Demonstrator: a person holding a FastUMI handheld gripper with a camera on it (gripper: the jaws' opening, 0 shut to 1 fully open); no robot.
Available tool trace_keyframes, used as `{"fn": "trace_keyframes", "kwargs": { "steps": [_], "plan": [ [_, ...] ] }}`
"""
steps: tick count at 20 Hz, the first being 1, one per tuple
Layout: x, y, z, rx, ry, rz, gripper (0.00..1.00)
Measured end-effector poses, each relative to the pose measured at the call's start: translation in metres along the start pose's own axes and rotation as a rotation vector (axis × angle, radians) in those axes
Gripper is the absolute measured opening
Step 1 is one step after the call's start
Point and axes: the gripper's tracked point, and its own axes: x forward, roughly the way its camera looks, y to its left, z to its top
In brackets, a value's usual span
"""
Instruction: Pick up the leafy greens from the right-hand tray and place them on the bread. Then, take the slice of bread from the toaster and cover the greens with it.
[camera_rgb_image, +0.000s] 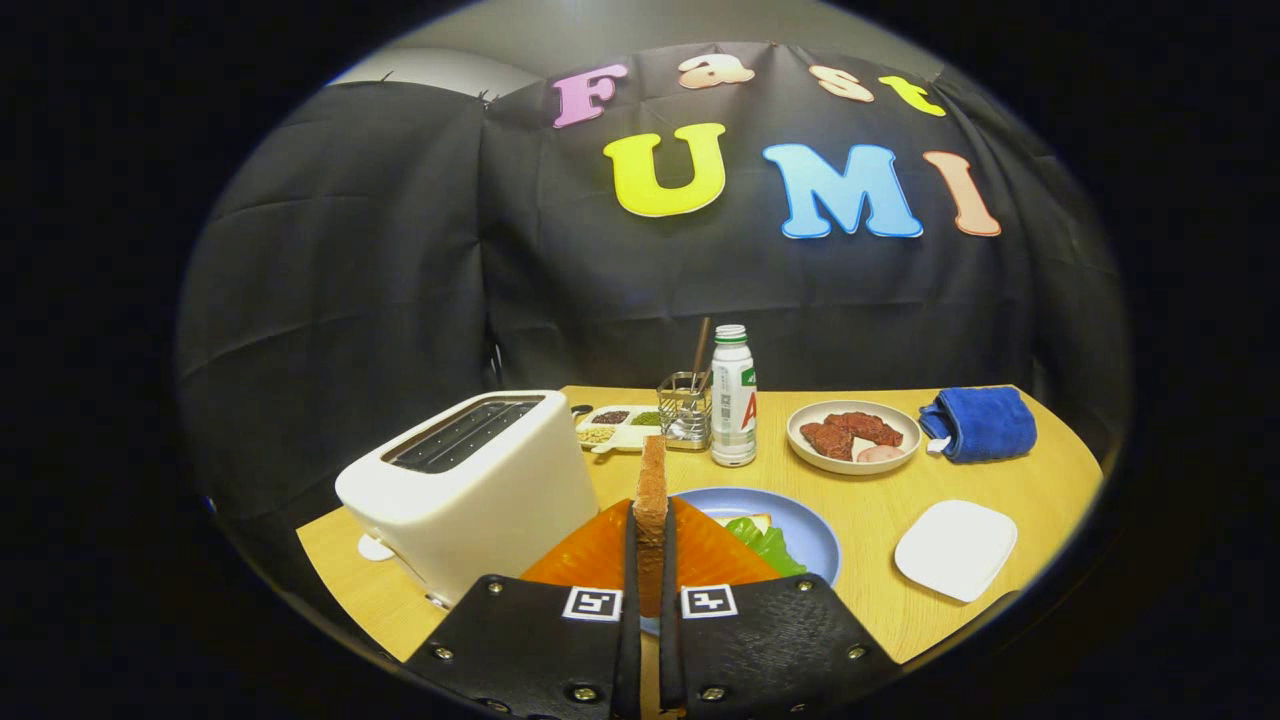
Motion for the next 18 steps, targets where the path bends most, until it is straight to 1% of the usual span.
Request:
{"fn": "trace_keyframes", "kwargs": {
  "steps": [2, 7, 15, 18],
  "plan": [
    [0.004, 0.002, -0.002, 0.0, -0.003, 0.009, 0.07],
    [0.01, -0.008, -0.016, 0.011, 0.031, -0.002, 0.07],
    [0.014, -0.038, -0.02, 0.003, 0.038, -0.043, 0.08],
    [0.016, -0.048, -0.025, -0.017, 0.048, -0.057, 0.08]
  ]
}}
